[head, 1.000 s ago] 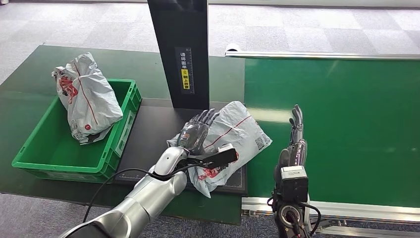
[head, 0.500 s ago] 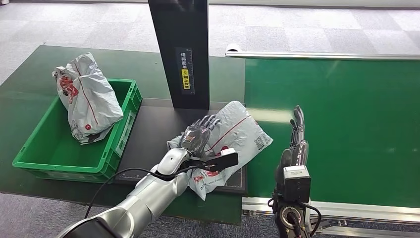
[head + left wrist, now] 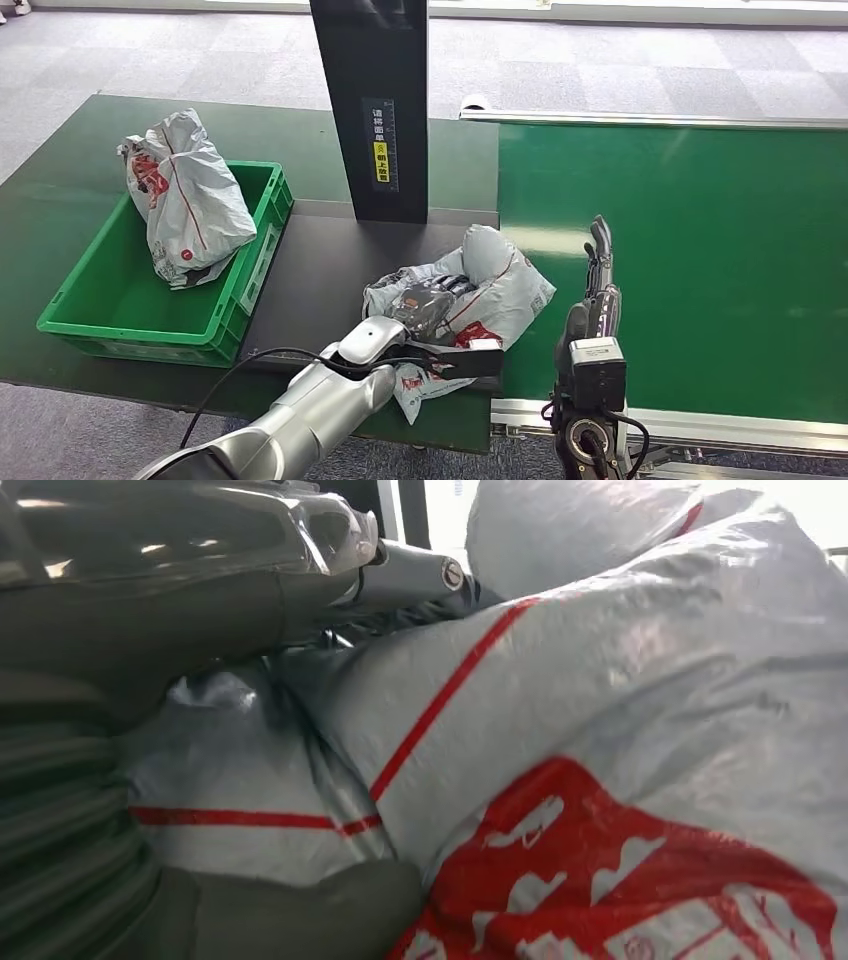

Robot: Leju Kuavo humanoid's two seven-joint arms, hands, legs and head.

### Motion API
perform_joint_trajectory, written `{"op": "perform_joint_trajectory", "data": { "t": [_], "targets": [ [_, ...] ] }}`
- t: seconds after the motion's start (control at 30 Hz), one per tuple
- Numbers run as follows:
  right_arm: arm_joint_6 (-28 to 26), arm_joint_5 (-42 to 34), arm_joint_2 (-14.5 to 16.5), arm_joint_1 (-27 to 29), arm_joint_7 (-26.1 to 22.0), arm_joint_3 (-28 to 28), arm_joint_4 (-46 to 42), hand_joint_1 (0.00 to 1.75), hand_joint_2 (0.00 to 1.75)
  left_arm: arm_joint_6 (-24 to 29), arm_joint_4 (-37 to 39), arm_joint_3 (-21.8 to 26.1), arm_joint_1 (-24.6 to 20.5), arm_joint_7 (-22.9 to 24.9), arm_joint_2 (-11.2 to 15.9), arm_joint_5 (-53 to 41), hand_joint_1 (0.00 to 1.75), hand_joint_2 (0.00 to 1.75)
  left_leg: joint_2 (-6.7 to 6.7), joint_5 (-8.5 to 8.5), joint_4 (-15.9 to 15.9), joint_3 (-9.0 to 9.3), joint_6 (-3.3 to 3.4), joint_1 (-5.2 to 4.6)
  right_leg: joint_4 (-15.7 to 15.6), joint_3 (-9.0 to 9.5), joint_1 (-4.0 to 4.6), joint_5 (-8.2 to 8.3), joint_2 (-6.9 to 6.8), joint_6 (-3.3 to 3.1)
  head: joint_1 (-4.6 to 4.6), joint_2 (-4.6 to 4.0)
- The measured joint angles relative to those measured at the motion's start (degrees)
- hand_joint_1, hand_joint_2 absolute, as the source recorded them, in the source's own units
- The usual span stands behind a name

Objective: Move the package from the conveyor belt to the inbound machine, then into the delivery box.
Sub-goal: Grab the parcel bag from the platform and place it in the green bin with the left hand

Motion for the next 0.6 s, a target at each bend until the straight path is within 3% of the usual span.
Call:
{"op": "perform_joint_trajectory", "data": {
  "t": [0.2,0.43,0.6],
  "targets": [
    [0.0,0.6,0.2,0.0,-0.1,0.0,0.0,0.00,0.00,1.4,0.1,-0.1,0.4,0.4,-0.3,0.0,1.75,1.75,-0.01,0.02,0.0,0.06,0.00,0.00,0.0,0.03,0.00,0.02,0.01,0.00,0.00,0.00],
    [0.0,1.5,0.7,-0.1,0.1,-0.4,-0.1,0.00,0.00,7.5,0.4,0.2,0.8,1.9,-0.2,0.7,1.75,1.75,0.01,0.01,0.0,-0.01,-0.01,0.01,0.0,-0.08,0.02,0.02,0.03,0.00,0.00,0.00],
    [-0.8,1.9,0.8,0.1,0.4,-0.8,-0.4,0.00,0.00,21.1,-0.6,3.3,1.6,0.5,0.5,5.0,1.75,1.75,0.17,0.03,0.0,-0.18,-0.02,0.01,0.0,-0.32,0.02,0.05,0.14,-0.03,-0.01,0.00]
  ]
}}
